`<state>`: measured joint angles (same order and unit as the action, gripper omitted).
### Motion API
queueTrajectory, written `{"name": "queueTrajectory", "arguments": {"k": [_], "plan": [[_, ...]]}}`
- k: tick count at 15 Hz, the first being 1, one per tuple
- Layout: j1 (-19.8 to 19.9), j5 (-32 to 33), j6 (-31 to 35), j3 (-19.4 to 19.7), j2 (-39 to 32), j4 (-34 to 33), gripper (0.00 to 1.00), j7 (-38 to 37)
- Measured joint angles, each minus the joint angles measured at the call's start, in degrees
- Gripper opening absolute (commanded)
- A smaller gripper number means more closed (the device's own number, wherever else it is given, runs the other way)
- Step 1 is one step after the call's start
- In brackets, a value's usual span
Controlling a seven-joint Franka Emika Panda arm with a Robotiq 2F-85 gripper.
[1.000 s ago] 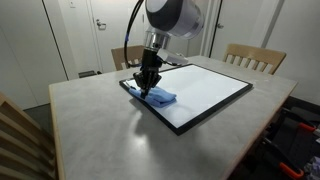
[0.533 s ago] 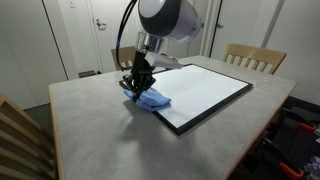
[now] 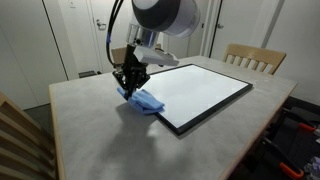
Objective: Wipe the whiteboard using the blue towel
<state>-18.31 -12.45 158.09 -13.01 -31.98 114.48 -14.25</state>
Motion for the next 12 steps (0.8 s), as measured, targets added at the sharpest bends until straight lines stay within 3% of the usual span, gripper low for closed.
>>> {"name": "queueTrajectory", "arguments": {"k": [12], "plan": [[-1.3, 0.2, -0.6, 0.1, 11.4, 6.4, 0.01, -2.1]]}}
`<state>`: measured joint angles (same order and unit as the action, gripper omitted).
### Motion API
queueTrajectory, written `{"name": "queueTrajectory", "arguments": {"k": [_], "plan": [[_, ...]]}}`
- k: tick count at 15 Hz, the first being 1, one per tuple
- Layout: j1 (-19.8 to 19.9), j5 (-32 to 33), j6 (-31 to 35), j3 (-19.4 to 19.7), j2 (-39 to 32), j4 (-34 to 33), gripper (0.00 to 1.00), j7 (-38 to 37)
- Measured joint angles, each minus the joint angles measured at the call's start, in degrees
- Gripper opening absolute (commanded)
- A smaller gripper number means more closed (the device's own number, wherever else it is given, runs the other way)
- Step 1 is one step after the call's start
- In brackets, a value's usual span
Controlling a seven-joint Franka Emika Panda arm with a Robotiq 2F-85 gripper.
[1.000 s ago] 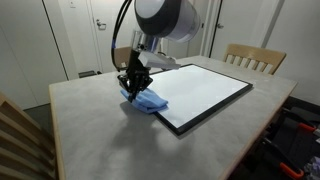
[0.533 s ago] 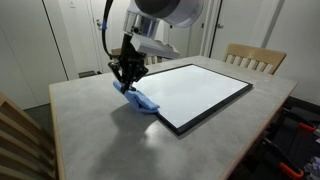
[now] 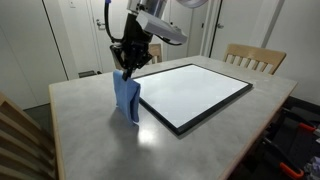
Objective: Wipe the whiteboard using the blue towel
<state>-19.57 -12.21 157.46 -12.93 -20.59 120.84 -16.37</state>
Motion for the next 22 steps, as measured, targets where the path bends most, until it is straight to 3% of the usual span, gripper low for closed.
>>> {"name": "queueTrajectory", "arguments": {"k": [6, 12, 15, 19, 22], "plan": [[1.2, -4.0, 0.9, -2.6, 7.3, 6.6, 0.01, 2.3], [5.1, -22.3, 7.6, -9.9, 9.1, 14.5, 0.01, 15.9], [8.1, -32.5, 8.9, -12.5, 9.1, 17.6, 0.01, 26.2], [11.9, -43.7, 9.1, -13.4, 9.0, 22.1, 0.01, 38.7], [12.8, -46.5, 11.5, -12.8, 7.8, 25.7, 0.01, 41.0]]}}
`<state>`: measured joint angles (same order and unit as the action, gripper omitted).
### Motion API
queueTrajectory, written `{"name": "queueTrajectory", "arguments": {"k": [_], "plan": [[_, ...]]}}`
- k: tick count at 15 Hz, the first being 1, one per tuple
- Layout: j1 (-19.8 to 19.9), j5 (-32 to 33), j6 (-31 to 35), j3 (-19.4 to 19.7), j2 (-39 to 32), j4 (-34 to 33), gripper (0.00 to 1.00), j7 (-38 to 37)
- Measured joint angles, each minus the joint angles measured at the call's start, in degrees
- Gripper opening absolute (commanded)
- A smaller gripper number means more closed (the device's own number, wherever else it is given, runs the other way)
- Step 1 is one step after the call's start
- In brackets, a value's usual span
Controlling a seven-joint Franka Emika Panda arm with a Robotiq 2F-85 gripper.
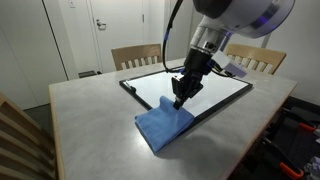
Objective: Wipe the whiteboard using the blue towel
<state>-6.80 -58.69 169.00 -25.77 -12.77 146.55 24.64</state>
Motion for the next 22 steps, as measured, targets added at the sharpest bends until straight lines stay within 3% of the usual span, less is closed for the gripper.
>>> {"name": "queueTrajectory", "arguments": {"k": [5, 7, 9, 12, 19, 22], "plan": [[-2.7, 3.7, 9.1, 4.0, -5.1, 3.8, 0.01, -5.3], [-7.2, 7.8, 11.5, 8.5, -5.2, 4.3, 0.01, -10.7], [-10.7, 16.0, 13.3, 12.8, -5.2, 5.1, 0.01, -18.7], [-17.6, 19.2, 13.2, 20.0, -5.2, 4.8, 0.01, -22.5], [-30.4, 26.7, 7.2, 31.8, -3.9, 1.2, 0.01, -27.6], [-33.8, 31.2, 4.2, 37.8, -3.0, 0.5, 0.01, -30.7]]}}
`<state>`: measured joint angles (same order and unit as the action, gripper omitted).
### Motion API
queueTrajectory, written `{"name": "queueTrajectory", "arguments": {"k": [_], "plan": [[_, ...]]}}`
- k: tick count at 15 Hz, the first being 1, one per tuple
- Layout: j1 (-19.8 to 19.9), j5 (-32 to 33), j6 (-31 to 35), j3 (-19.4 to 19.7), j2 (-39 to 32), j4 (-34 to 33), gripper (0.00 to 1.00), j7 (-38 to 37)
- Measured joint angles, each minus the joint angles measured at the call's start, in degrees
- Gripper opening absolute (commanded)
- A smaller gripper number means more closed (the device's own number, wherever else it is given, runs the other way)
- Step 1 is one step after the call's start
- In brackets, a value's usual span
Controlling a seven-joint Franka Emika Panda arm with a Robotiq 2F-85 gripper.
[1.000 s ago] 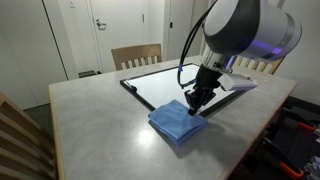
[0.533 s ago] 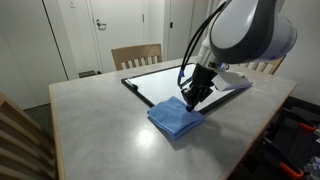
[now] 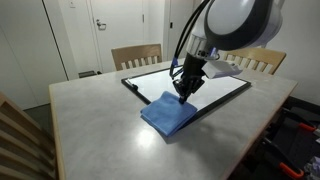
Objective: Wipe the whiteboard using the blue towel
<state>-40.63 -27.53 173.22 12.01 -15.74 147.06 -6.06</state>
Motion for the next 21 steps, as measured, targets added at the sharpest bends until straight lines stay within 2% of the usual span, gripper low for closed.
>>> {"name": "queueTrajectory", "arguments": {"k": [2, 3, 8, 10, 15, 21], "plan": [[-0.5, 0.8, -1.4, 2.2, 0.5, 0.0, 0.01, -0.9], [0.9, 2.4, -1.6, 1.3, 0.5, 0.1, 0.01, -2.4], [12.8, 8.1, -2.1, -9.3, 0.4, 1.0, 0.01, -9.1], [16.2, 9.2, -2.1, -11.8, 0.4, 1.8, 0.01, -9.8], [21.2, 14.2, -2.1, -12.1, 0.4, 3.6, 0.01, -10.4], [24.6, 18.1, -2.1, -12.1, 0.4, 3.7, 0.01, -10.4]]}}
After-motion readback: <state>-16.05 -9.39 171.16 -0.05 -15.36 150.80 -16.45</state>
